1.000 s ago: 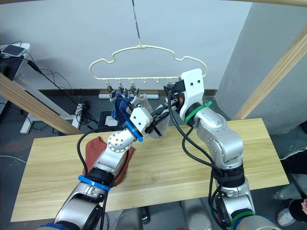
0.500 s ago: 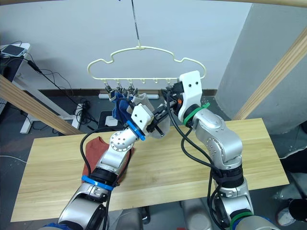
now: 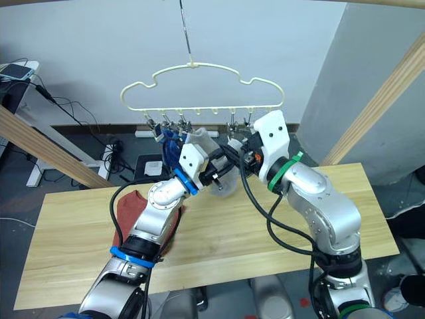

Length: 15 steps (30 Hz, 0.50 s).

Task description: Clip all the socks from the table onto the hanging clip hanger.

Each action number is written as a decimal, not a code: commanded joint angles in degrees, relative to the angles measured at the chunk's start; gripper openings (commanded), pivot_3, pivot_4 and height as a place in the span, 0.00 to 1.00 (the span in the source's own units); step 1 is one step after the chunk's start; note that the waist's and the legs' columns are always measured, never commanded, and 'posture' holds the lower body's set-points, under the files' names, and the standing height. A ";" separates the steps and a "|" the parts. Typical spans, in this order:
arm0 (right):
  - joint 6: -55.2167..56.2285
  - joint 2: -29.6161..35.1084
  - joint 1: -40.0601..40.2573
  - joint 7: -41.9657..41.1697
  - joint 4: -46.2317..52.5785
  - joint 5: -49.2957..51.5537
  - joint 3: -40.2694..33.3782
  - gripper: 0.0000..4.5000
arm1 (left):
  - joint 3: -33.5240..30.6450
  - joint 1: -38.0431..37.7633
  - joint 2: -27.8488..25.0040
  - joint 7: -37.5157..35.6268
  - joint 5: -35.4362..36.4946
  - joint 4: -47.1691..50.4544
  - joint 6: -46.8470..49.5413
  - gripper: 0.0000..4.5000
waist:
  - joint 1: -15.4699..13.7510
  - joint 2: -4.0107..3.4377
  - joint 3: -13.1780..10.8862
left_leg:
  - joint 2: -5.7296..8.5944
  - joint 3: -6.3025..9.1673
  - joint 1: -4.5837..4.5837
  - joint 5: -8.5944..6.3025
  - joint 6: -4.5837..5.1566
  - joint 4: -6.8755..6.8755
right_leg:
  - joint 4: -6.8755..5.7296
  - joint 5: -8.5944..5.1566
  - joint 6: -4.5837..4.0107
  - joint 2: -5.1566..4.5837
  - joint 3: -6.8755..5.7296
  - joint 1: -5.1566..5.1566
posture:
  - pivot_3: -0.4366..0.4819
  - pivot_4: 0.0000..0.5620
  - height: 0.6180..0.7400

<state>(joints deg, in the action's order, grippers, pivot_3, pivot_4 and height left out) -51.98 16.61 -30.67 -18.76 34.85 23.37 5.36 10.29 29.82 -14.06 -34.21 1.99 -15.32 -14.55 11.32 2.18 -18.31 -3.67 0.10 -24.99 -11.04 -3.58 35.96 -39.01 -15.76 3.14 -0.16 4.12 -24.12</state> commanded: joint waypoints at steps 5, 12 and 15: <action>0.29 3.29 4.05 1.76 7.74 -0.44 -1.56 0.68 | -2.00 -1.95 -6.09 -9.42 8.35 12.83 9.99 0.80 | 0.05 0.00 0.00 | -0.01 0.00 0.00 0.00 0.00 0.00 | 0.00 -0.01 0.02 0.00 0.01 -0.01 | 0.13 0.55 0.93; 4.52 1.07 4.60 8.36 3.24 -7.09 -0.94 0.68 | -5.78 -1.01 -12.81 -18.53 19.11 21.02 20.13 0.80 | 0.01 0.00 -0.01 | -0.01 -0.02 0.01 0.00 -0.01 0.00 | 0.02 -0.03 0.04 -0.01 0.04 -0.01 | 0.14 0.55 0.93; 5.37 -0.70 4.47 9.72 1.71 -8.11 -1.13 0.60 | -6.43 -0.57 -13.95 -18.77 20.06 22.60 22.45 0.81 | -0.06 -0.01 -0.01 | -0.01 -0.01 0.01 0.00 -0.01 0.00 | 0.02 -0.03 0.04 0.00 0.03 -0.02 | 0.15 0.55 0.93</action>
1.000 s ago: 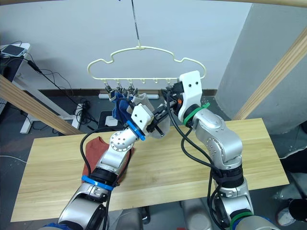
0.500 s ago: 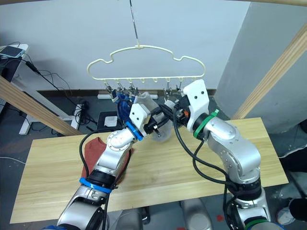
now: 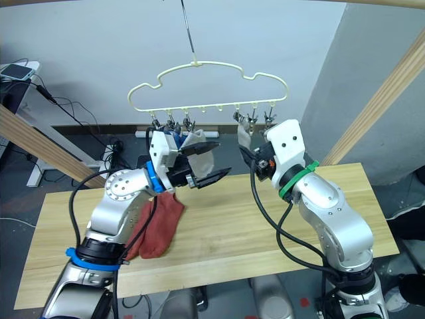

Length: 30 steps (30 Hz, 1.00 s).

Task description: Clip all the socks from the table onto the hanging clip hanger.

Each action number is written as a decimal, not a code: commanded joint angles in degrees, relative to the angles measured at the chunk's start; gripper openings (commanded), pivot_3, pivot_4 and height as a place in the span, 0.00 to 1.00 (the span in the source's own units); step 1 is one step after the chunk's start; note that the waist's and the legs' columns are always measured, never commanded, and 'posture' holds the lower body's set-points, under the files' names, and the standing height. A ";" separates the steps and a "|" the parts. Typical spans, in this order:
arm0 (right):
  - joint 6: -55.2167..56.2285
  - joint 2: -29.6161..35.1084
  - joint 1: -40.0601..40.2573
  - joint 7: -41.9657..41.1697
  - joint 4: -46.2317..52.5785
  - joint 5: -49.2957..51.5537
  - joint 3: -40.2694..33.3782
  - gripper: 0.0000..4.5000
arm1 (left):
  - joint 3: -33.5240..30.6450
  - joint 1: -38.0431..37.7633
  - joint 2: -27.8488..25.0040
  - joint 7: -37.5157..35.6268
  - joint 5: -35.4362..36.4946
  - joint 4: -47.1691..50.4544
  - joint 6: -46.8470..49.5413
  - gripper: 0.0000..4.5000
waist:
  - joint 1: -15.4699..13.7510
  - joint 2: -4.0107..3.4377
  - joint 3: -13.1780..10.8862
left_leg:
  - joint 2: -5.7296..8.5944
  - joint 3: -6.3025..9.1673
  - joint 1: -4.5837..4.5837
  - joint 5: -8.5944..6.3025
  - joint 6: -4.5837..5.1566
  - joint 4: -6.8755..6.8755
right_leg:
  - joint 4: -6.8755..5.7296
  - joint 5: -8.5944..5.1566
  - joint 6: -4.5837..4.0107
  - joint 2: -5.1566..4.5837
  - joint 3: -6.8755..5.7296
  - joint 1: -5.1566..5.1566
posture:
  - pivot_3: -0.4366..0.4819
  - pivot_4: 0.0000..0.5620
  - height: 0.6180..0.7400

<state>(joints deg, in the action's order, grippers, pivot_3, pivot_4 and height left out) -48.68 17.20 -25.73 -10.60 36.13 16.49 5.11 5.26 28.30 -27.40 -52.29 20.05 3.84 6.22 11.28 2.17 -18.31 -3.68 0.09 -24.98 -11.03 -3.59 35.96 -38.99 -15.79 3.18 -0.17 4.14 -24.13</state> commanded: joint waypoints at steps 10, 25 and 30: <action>5.02 -4.07 -3.36 3.43 -6.83 -5.26 -0.36 0.48 | -2.21 3.37 -1.31 -1.86 2.40 3.84 3.07 0.81 | -0.07 0.00 0.00 | 0.01 0.00 -0.01 0.00 0.00 -0.01 | 0.02 0.00 -0.01 0.00 0.00 -0.01 | 0.16 0.55 0.93; 9.28 -6.15 -5.88 2.47 -13.26 -7.12 0.04 0.40 | -2.16 5.61 -0.36 -0.64 2.07 4.12 3.21 0.81 | -0.17 -0.01 0.00 | 0.01 -0.02 -0.01 0.00 0.00 -0.03 | 0.02 0.01 -0.02 0.00 0.02 -0.02 | 0.18 0.54 0.93; 10.05 -6.86 -6.39 3.19 -14.05 -8.08 -0.02 0.40 | -1.90 5.74 -0.32 -0.16 1.83 4.46 3.48 0.81 | -0.17 -0.01 0.00 | 0.00 -0.01 -0.01 0.00 0.00 -0.03 | 0.02 0.02 -0.03 0.00 0.01 -0.03 | 0.18 0.54 0.93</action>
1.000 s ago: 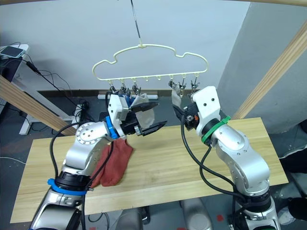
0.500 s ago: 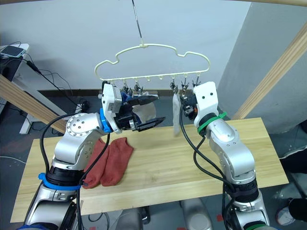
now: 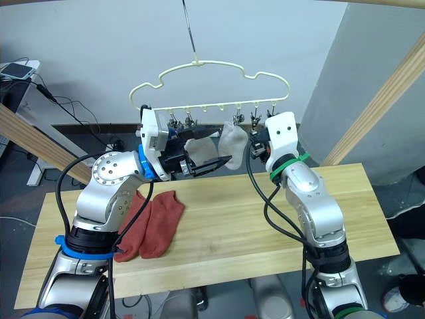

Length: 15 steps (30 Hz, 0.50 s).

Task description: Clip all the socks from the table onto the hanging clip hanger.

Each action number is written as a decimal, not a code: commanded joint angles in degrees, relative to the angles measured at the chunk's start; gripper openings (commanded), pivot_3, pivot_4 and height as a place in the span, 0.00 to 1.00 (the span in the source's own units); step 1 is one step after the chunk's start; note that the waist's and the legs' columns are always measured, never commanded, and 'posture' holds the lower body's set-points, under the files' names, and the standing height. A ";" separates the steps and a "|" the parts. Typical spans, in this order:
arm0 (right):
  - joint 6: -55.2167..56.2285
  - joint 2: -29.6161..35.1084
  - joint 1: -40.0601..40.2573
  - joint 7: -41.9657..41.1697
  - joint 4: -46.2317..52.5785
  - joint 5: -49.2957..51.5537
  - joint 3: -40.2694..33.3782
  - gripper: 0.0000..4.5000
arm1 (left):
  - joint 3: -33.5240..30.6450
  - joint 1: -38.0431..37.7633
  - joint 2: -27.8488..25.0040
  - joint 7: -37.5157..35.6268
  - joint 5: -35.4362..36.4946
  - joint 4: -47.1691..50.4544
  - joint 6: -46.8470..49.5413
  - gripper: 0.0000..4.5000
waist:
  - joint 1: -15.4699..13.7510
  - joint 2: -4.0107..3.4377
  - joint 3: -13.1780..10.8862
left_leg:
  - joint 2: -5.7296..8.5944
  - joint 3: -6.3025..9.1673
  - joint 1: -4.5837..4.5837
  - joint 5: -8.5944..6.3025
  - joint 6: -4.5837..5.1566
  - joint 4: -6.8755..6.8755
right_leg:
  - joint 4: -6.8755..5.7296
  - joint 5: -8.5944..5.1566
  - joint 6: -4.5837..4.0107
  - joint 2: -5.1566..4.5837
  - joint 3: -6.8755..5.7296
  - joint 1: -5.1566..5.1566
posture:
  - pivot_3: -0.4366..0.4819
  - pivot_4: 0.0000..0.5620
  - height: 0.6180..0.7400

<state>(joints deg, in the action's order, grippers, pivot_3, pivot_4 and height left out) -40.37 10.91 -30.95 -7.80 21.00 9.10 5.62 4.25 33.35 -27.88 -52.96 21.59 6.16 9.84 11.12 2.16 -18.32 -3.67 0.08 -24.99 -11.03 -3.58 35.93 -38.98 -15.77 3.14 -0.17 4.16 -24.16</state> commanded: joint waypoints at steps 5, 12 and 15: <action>2.77 -1.64 -2.32 0.47 -0.11 -1.22 -0.82 0.40 | -0.82 0.70 0.13 0.71 0.36 2.54 0.21 0.81 | 0.00 0.00 0.00 | 0.00 0.00 0.00 0.00 0.00 0.00 | 0.00 0.00 0.00 0.00 0.00 0.00 | 0.17 0.54 0.93; 4.22 -2.73 -3.45 0.48 -2.28 -2.12 -0.35 0.40 | -0.65 1.26 0.24 1.20 0.15 2.41 0.43 0.81 | 0.00 0.00 0.00 | 0.00 0.00 0.00 0.00 0.00 0.00 | 0.00 0.13 -0.22 0.00 0.00 0.00 | 0.18 0.53 0.93; 5.46 -3.28 -3.99 0.81 -3.39 -2.66 -0.19 0.40 | -0.60 1.30 0.32 1.30 0.08 2.42 0.40 0.81 | 0.00 0.00 0.00 | 0.00 0.00 0.00 0.00 0.00 0.00 | -0.01 0.13 -0.23 0.00 -0.01 0.00 | 0.18 0.53 0.93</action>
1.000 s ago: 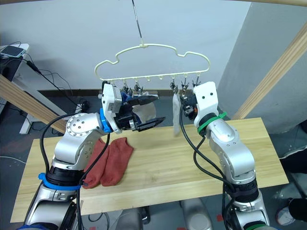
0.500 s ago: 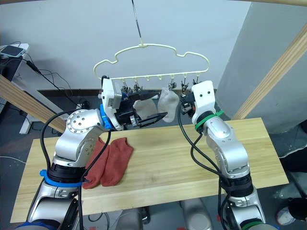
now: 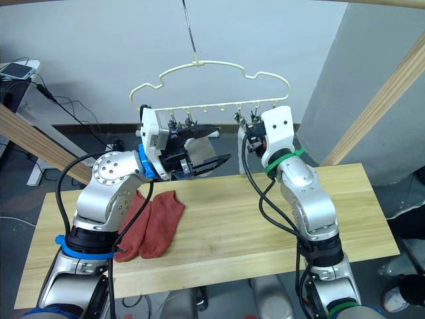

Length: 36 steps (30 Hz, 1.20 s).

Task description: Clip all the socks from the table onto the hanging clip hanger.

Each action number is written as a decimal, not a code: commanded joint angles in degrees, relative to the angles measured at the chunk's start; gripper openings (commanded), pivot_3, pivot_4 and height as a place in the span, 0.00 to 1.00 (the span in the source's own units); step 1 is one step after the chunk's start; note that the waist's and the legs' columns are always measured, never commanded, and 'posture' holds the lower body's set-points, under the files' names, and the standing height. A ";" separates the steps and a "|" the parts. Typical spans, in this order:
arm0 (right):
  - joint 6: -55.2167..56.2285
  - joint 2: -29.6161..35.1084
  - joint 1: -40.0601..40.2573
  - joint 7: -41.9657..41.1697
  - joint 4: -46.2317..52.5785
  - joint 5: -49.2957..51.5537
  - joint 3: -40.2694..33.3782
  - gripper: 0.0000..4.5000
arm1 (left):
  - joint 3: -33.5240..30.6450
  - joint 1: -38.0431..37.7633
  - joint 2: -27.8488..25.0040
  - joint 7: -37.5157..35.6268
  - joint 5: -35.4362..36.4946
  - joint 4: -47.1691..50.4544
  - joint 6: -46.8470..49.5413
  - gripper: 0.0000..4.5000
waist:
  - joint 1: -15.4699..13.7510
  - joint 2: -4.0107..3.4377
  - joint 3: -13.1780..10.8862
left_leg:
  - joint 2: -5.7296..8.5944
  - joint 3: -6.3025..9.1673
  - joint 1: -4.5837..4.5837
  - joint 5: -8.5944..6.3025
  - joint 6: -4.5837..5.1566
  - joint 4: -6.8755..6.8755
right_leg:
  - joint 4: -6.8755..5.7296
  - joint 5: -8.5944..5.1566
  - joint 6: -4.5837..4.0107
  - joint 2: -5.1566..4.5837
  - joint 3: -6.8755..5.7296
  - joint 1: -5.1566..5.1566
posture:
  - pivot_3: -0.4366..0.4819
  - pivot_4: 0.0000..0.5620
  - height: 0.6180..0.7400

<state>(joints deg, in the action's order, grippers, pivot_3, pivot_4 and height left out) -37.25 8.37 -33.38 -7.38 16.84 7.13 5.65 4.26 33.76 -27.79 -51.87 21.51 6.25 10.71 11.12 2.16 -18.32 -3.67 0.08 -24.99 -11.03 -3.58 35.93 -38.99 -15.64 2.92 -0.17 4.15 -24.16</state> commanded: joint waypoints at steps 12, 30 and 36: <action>4.82 -3.30 -2.77 0.27 -1.63 -1.87 -0.24 0.40 | -0.44 1.06 0.44 0.35 0.00 2.45 -0.35 0.81 | -0.01 0.00 0.00 | 0.00 0.00 0.00 0.00 0.00 0.00 | 0.00 0.02 -0.03 0.00 0.00 0.00 | 0.18 0.53 0.93; 6.83 -4.47 -3.52 0.21 -3.10 -2.44 -0.14 0.40 | -0.39 0.72 0.74 0.60 -0.08 2.72 -0.22 0.81 | -0.01 0.00 0.00 | 0.00 0.00 0.00 0.00 0.00 0.00 | -0.01 0.02 -0.04 0.00 0.00 0.00 | 0.18 0.53 0.93; 6.79 -4.95 -3.71 0.41 -3.20 -2.19 -0.38 0.40 | -0.28 0.74 0.97 0.47 -0.05 2.58 -0.28 0.81 | 0.00 0.00 0.00 | 0.00 0.00 0.00 0.00 0.00 0.00 | -0.01 0.03 -0.04 0.00 0.00 0.00 | 0.18 0.53 0.93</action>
<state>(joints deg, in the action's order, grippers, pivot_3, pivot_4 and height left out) -31.76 3.76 -36.22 -7.29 12.57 5.18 5.68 4.27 34.07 -27.16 -51.70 21.33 6.39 10.80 11.11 2.16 -18.32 -3.67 0.08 -24.99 -11.03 -3.58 35.93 -39.00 -15.61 2.87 -0.17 4.15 -24.16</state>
